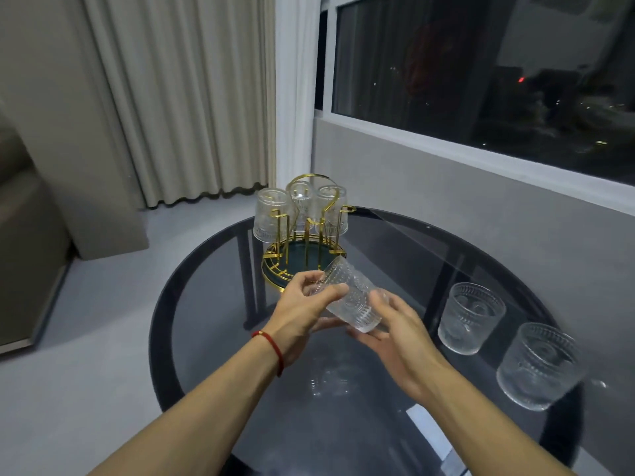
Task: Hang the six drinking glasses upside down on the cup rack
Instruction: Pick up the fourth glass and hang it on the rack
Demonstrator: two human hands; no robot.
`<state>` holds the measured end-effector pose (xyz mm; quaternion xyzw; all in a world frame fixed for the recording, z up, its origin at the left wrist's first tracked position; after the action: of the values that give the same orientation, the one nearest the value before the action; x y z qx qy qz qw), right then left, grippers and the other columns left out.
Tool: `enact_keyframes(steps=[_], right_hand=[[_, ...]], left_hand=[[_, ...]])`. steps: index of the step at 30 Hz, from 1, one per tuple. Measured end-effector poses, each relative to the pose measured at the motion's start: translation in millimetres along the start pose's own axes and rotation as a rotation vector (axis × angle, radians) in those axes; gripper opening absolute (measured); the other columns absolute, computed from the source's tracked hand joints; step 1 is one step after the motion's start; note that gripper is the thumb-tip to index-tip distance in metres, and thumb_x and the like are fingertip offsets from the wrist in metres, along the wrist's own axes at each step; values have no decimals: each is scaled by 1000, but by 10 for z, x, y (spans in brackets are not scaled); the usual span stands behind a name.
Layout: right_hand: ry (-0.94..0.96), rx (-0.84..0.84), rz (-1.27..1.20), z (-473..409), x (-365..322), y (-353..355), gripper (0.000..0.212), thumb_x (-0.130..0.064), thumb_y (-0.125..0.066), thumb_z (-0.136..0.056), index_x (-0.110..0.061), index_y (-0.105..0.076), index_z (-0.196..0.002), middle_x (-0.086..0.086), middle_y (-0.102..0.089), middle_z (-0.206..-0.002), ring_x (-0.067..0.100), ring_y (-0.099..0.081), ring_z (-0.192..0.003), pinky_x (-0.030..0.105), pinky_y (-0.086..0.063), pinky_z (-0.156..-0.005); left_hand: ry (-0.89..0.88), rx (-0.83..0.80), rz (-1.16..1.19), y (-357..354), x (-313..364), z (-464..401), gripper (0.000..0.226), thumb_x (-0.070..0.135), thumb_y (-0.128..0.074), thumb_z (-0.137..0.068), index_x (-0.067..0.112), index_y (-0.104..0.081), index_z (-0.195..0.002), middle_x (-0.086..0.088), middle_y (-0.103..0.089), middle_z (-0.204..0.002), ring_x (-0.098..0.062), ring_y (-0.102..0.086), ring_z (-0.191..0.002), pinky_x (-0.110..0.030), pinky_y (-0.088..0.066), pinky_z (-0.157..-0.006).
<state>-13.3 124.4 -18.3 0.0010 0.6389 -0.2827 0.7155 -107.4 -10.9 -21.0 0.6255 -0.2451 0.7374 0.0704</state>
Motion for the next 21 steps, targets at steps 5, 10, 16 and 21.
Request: enact_keyframes(steps=[5,10,16,21], right_hand=[[236,167,241,-171,-204,122,50,-21,-73,-96,-20,-57,-143,8,-62,-144,24,-64,-129,49,-60,-100],[508,299,674,-315,-598,167,63,-34,-80,-89,-42,-53,-146,3,-59,-146,24,-61,-129,54,-54,-105],[648,375,772,-707,-1120,-121,71,-34,-82,-87,-29,-54,-151,-1,-58,-152,22,-57,-135,51,-50,-112],[653,355,944,-1046,-1347,-348,72,-29,-83,-85,-21,-55,-151,3,-60,-152,22,-55,-139,38,-42,-117]], left_hand=[[-155,-205,-497,263,-63,-246,45,61,-57,-92,45,-55,-134,16,-57,-135,-4,-51,-130,-34,-50,-104],[-404,-2,-1334,506,-408,-507,63,57,-38,-101,32,-31,-158,2,-26,-168,-21,-11,-157,-53,-14,-127],[-431,16,-1512,548,-619,-587,67,59,-29,-99,29,-26,-158,2,-8,-173,-20,6,-158,-47,-5,-125],[-470,36,-1511,512,-604,-529,65,54,-34,-100,24,-30,-157,3,-13,-172,-18,3,-158,-43,-9,-125]])
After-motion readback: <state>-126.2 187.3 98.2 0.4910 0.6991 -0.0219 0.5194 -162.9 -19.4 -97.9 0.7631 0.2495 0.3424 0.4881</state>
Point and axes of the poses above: each hand's wrist, its own z-axis away from the middle knuckle, its own y-axis out of the back of the hand, x = y × z, the point moved 1 cm from there along -z, towards the middle knuckle
